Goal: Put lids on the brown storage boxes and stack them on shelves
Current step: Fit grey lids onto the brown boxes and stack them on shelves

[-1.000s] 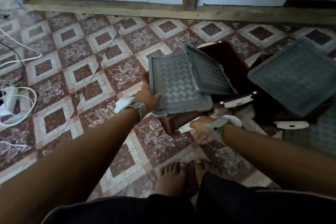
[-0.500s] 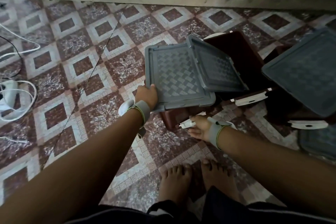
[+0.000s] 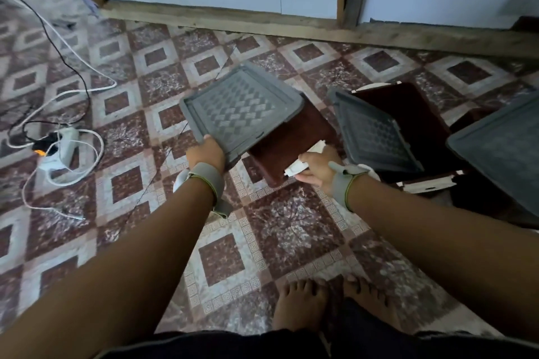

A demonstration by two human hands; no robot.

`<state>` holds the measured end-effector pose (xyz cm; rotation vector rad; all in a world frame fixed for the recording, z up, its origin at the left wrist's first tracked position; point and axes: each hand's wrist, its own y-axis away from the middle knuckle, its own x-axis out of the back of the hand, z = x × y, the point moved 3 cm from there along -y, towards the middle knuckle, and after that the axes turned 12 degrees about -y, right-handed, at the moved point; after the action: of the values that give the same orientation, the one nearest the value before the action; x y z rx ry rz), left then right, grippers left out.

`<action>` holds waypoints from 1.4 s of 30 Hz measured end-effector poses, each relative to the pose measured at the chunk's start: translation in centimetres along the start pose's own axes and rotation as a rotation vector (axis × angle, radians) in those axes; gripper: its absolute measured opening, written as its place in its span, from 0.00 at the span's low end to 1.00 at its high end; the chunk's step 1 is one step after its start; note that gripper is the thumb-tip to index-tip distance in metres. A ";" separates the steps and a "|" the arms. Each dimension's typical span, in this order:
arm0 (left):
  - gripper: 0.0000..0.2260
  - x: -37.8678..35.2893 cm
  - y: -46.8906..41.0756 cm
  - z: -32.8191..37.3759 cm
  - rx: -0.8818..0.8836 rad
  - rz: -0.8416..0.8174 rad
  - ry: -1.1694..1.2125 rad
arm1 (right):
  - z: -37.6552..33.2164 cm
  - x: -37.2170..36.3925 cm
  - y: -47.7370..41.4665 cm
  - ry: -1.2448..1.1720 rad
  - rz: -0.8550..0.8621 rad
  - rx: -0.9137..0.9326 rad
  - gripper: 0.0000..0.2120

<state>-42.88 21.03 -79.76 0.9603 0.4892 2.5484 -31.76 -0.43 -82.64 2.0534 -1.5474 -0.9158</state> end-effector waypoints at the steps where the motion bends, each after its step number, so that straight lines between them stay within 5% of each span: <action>1: 0.25 0.2 -0.3 -0.1 -0.007 -0.029 0.042 | -0.8 -0.4 -0.1 0.086 -0.017 0.060 0.06; 6: 0.24 1.2 -2.5 -0.2 0.048 -0.051 0.274 | -3.9 -2.5 0.9 0.920 -0.028 0.567 0.14; 9: 0.31 0.7 -4.7 -0.6 -0.021 -0.044 0.177 | -3.3 -3.0 2.3 1.188 -0.004 0.798 0.09; 13: 0.33 1.1 -4.2 -0.7 -0.040 -0.050 0.172 | -0.7 -1.9 2.8 1.417 -0.092 0.858 0.10; 16: 0.19 1.7 -2.5 -1.1 0.007 -0.036 0.265 | 1.0 0.0 2.9 1.562 -0.179 0.808 0.13; 19: 0.17 1.4 -1.7 -1.9 0.007 -0.076 0.273 | 1.5 1.9 1.8 1.580 -0.144 0.773 0.14; 23: 0.27 0.9 -1.8 -2.9 -0.029 -0.110 0.137 | 0.8 3.5 1.5 1.672 -0.133 0.875 0.11; 26: 0.21 1.2 -0.7 -3.1 -0.031 -0.126 0.105 | 0.5 5.0 1.4 1.765 -0.124 0.899 0.11; 29: 0.21 1.2 -0.7 -3.9 -0.064 -0.123 0.067 | 0.9 6.5 -0.1 1.822 -0.009 0.889 0.21; 32: 0.26 0.8 -2.0 -5.0 -0.077 -0.190 0.071 | 0.5 6.8 -0.2 1.857 -0.001 0.855 0.14; 34: 0.27 0.9 -1.3 -4.8 -0.089 -0.210 0.086 | 0.1 6.4 0.0 1.807 0.050 0.825 0.09; 40: 0.24 2.9 1.2 -3.7 -0.134 -0.300 0.100 | -2.4 3.3 2.1 1.642 0.061 0.488 0.15; 42: 0.19 4.1 1.7 -3.0 -0.157 -0.314 0.119 | -4.9 2.0 3.1 1.253 0.067 0.384 0.17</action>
<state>-48.17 20.88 -78.92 0.6248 0.4271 2.3260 -30.04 -3.59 -77.67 2.0429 -1.0342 0.7051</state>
